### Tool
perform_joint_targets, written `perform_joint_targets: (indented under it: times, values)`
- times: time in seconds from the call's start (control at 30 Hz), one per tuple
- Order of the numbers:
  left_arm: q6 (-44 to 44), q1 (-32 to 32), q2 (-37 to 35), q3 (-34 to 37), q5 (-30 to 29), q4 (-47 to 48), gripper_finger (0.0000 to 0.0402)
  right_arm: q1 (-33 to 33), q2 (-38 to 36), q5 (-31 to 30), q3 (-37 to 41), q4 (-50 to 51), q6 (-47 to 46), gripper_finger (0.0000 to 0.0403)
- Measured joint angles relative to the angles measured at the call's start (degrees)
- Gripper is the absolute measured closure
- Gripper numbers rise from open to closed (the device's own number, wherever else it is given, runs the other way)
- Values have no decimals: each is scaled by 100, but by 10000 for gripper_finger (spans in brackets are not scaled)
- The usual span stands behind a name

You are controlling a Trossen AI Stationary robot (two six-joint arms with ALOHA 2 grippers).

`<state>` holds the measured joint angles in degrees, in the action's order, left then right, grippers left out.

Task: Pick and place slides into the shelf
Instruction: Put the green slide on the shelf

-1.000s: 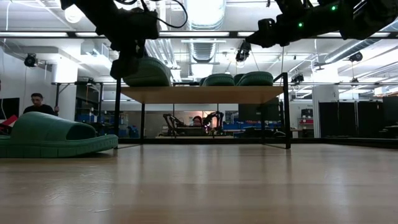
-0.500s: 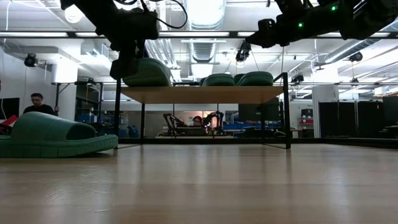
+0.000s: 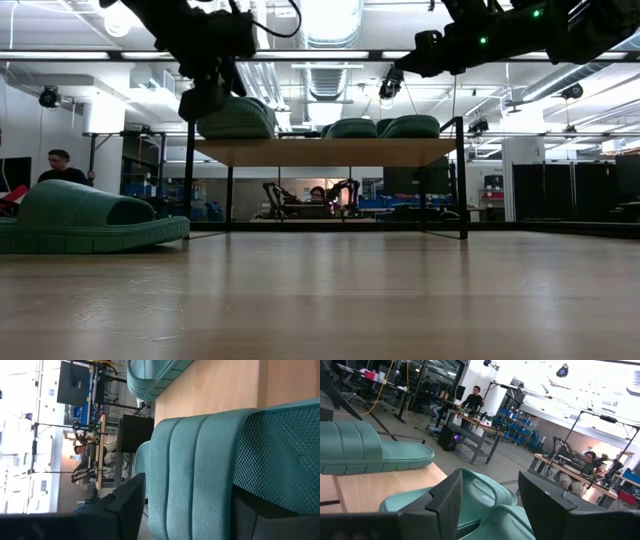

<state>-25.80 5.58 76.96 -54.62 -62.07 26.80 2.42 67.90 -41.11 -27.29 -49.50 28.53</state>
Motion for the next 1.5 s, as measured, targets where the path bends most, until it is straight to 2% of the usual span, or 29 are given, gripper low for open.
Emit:
perform_joint_targets:
  times: [0.17,0.57,0.8,1.23,1.5]
  values:
    - [123,0,-93,-66,472,253,203,0,0,-1,8,0,2,218]
    - [380,6,-561,-42,636,726,202,0,0,-2,9,0,2,218]
    - [452,17,-832,-65,1320,722,202,0,0,-2,9,2,2,218]
    - [494,259,-1059,-130,1385,1121,202,0,1,-6,9,103,13,218]
    - [1253,468,-1261,-374,1495,1657,202,0,1,-6,9,105,5,218]
